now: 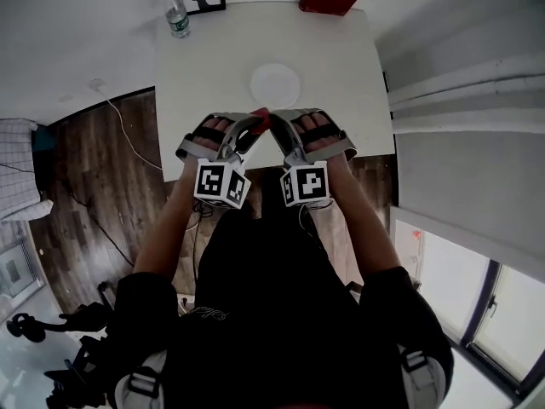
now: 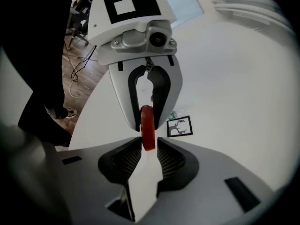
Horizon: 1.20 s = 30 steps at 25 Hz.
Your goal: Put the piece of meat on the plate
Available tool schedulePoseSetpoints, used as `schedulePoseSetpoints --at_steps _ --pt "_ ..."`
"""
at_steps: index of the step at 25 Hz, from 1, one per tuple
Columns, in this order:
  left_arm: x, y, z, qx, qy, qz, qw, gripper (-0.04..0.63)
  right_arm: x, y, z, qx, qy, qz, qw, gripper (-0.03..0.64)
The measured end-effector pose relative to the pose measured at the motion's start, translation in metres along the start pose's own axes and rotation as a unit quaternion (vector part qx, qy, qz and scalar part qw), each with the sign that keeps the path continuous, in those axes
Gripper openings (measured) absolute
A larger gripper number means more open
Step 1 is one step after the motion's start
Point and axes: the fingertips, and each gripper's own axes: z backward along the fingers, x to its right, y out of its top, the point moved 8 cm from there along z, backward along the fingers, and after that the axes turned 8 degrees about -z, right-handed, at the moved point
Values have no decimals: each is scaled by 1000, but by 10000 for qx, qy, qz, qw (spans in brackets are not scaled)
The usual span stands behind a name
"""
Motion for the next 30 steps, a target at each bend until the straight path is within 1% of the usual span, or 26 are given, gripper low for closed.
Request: schedulePoseSetpoints --at_steps 2,4,6,9,12,14,17,19,21,22,23,24,26,29,30 --pt "0 -3 -5 -105 37 -109 9999 90 1 -1 -9 94 35 263 9996 102" --pt "-2 -11 -11 -239 98 -175 9995 91 5 -3 -19 222 84 388 9990 97" --pt "-7 -19 -19 -346 135 -118 9992 91 11 -6 -32 283 177 406 9986 93" --pt "-11 -27 -28 -470 110 65 9988 94 15 -12 -45 327 420 314 9981 91" --pt "-13 -33 -40 -509 154 30 9986 95 17 -21 -57 276 464 333 9980 87" --pt "-12 -33 -48 -423 203 190 9987 98 16 -29 -59 229 476 240 9983 87" --pt "-6 -32 -57 -308 188 592 9976 113 9 -42 -59 155 526 85 9985 87" --pt "-2 -33 -61 -332 168 807 9960 118 5 -52 -61 1 549 30 9985 87" --pt "1 -40 -59 -424 289 1105 9926 108 2 -65 -64 -243 549 -80 9982 86" --pt "2 -45 -55 -465 401 1341 9891 69 0 -73 -66 -347 532 -149 9979 86" --pt "2 -52 -52 -485 506 1634 9841 3 -1 -80 -68 -429 502 -225 9976 86" --pt "2 -58 -48 -489 565 1967 9776 2 -3 -87 -69 -503 471 -310 9971 86" --pt "4 -67 -43 -506 602 2641 9613 2 -5 -93 -69 -647 424 -479 9959 86" --pt "11 -75 -38 -597 714 3428 9348 2 -8 -95 -69 -843 406 -655 9935 86" --pt "14 -77 -39 -598 749 3709 9237 2 -10 -95 -71 -893 409 -695 9927 86"
